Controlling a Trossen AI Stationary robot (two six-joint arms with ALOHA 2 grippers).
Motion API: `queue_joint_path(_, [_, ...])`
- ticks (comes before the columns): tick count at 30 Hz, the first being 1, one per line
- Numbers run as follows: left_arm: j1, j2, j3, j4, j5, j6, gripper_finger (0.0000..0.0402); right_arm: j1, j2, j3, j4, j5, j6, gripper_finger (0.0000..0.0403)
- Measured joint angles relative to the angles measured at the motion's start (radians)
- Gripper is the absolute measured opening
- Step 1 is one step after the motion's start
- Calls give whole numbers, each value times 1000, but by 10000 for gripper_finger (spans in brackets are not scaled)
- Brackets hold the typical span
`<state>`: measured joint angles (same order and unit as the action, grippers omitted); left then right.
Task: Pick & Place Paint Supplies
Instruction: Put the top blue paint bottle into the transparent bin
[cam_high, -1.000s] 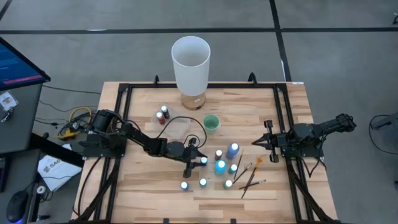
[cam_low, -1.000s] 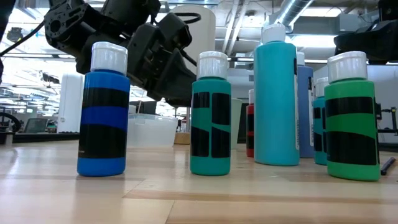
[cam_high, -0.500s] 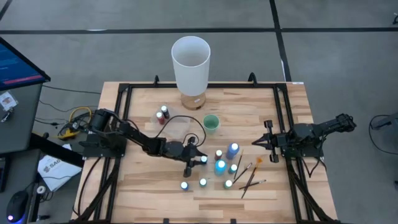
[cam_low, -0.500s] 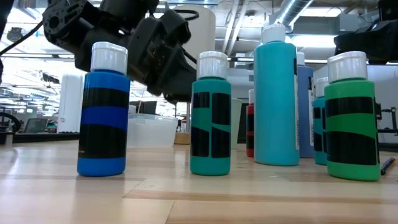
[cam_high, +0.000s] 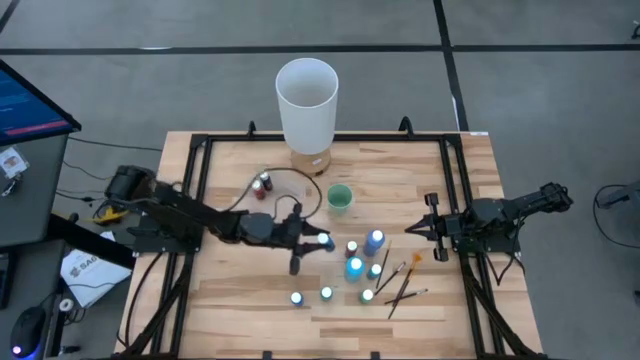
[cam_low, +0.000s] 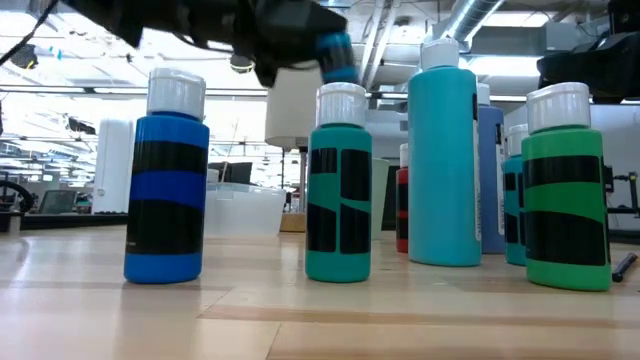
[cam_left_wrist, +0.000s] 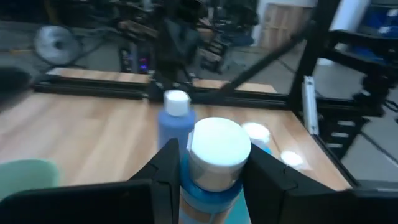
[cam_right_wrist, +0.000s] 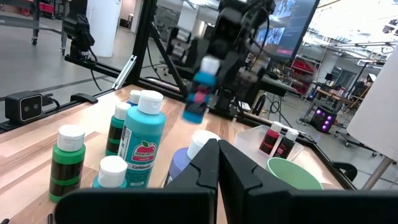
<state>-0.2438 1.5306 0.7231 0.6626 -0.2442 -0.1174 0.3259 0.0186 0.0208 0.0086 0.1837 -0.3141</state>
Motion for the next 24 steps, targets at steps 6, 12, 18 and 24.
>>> queue_joint_path(6, [-23,-170,0,-217,-192,3,100,0,0,0,0,0,0,0])
queue_joint_path(12, [-69,-281,-60,-312,-564,-24,100,0,0,0,0,0,0,0])
queue_joint_path(18, [-64,-313,-199,-309,-803,-123,100,0,0,0,0,0,0,0])
queue_joint_path(24, [-5,-313,-304,-295,-902,-218,101,0,0,0,0,0,0,0])
